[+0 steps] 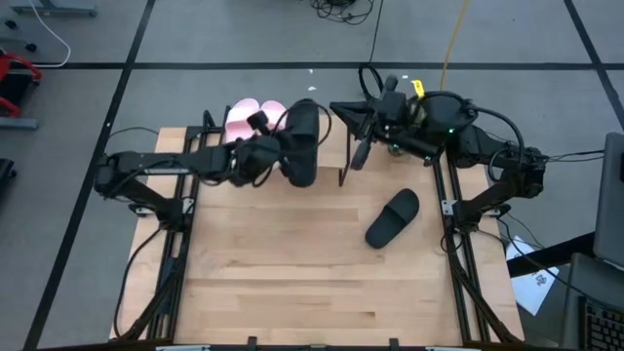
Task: Pick and place slides into the shelf
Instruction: Put the bottom black slipper on the shelf
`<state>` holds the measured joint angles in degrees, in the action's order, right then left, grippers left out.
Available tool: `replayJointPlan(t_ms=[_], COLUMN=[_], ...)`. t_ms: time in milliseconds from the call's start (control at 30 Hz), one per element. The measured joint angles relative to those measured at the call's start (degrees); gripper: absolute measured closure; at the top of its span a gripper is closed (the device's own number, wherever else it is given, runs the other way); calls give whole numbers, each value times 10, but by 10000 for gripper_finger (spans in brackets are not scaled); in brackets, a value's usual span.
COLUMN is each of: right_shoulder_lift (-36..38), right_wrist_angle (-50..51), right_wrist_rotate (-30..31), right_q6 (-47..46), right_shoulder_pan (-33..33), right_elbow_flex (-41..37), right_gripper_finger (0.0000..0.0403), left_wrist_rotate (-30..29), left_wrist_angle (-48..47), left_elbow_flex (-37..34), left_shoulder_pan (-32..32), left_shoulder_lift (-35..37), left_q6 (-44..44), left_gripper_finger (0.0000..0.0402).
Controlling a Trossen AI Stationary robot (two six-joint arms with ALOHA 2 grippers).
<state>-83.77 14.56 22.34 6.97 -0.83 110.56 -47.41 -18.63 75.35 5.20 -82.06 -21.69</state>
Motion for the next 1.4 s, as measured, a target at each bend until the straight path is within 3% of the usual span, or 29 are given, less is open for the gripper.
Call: replayJointPlan(t_ms=[533, 767, 933, 1400], right_shoulder_lift=[0, 0, 0, 0], right_wrist_angle=[50, 69, 72, 65], right_wrist_rotate=[2, 2, 1, 1], right_q6=[46, 47, 47, 47], right_shoulder_pan=[32, 35, 35, 35], right_elbow_flex=[0, 0, 0, -5], right_gripper_finger=[403, 403, 403, 403], left_wrist_rotate=[99, 122, 170, 196], left_wrist_angle=[52, 39, 18, -3], left_elbow_flex=[0, -1, -1, 0], left_shoulder_pan=[111, 144, 166, 188], left_shoulder_lift=[-105, -105, -106, -112], left_q6=[-42, -54, -61, -66], left_gripper_finger=[402, 402, 402, 402])
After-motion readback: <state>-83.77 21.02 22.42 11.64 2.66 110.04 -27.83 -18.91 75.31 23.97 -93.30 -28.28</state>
